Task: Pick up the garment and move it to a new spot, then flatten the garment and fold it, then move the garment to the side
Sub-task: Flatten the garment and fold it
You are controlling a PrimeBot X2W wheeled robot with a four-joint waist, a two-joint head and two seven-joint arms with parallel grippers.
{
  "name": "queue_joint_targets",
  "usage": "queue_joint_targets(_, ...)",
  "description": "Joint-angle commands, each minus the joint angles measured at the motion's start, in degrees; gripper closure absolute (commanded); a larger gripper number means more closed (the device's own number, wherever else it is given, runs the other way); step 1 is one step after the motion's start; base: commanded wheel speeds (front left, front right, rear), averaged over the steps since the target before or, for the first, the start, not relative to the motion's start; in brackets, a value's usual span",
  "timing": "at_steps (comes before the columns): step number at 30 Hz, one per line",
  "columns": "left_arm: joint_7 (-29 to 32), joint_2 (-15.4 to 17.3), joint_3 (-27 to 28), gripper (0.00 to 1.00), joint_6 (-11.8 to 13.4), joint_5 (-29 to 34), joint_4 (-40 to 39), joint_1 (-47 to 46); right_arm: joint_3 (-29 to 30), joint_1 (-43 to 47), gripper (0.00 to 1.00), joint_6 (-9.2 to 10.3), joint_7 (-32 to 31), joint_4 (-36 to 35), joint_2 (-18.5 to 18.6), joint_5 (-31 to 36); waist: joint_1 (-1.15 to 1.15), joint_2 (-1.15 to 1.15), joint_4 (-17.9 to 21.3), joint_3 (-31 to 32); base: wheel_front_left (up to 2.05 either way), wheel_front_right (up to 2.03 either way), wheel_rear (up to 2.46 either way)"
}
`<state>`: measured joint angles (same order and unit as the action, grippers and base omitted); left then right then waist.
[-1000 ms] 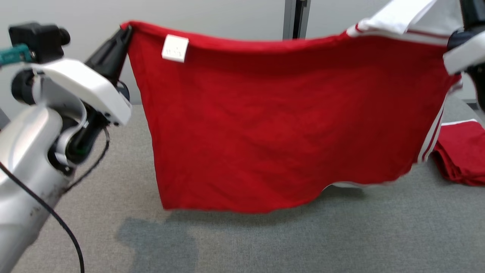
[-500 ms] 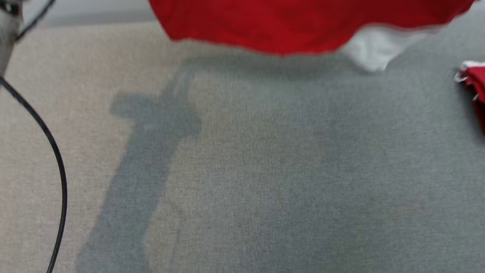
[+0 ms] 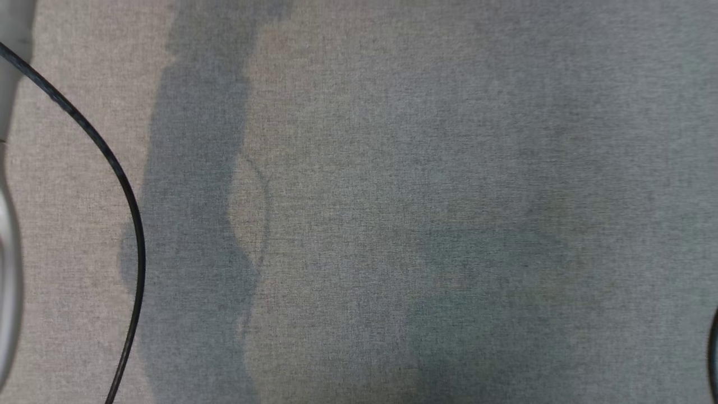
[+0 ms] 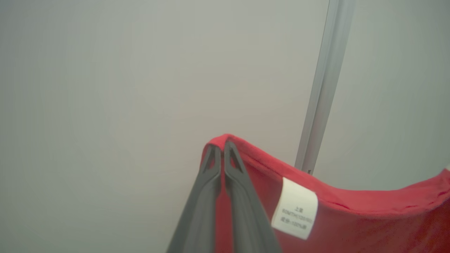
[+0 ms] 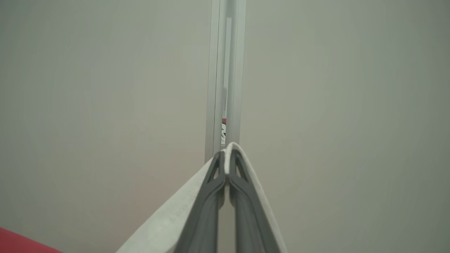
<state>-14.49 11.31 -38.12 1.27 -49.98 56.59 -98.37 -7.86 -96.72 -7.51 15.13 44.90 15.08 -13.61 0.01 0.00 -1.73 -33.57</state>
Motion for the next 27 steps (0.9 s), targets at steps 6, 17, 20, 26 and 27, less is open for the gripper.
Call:
queue_joint_targets(6, -0.7, -1.7, 0.6, 1.0, -3.7, 2.7, 3.7, 5.8, -0.6, 9.1, 1.0, 0.03, 0.0, 0.9, -1.1, -2.7, -0.01, 0.0, -0.5, -1.6, 0.0, 0.0, 0.0)
queue_joint_targets(17, -0.7, -3.5, 1.8, 1.0, -6.8, 5.9, 9.1, 20.7, -5.1, 25.4, 1.0, 0.03, 0.0, 4.1, 0.1, -12.2, -0.01, 0.0, -0.9, 4.9, 0.0, 0.0, 0.0)
queue_joint_targets(20, 0.1, -4.2, 1.7, 1.0, -7.7, 4.6, 11.4, 24.1, -6.3, 28.7, 1.0, 0.03, 0.0, 5.4, -0.2, -14.8, -0.01, 0.0, -0.7, 7.2, 0.0, 0.0, 0.0)
queue_joint_targets(26, 3.4, -4.9, -1.2, 1.0, -8.8, 3.1, 14.0, 32.9, -13.6, 37.6, 1.0, 0.03, -1.3, 12.0, 1.3, -25.7, -0.01, 0.0, -0.9, 14.1, 0.0, 0.0, 0.0)
queue_joint_targets(27, 3.8, -5.1, -1.9, 1.0, -8.7, 3.1, 13.7, 34.3, -15.0, 38.9, 1.0, 0.03, -1.9, 12.4, 1.6, -27.0, -0.01, 0.0, -1.0, 15.0, 0.0, 0.0, 0.0)
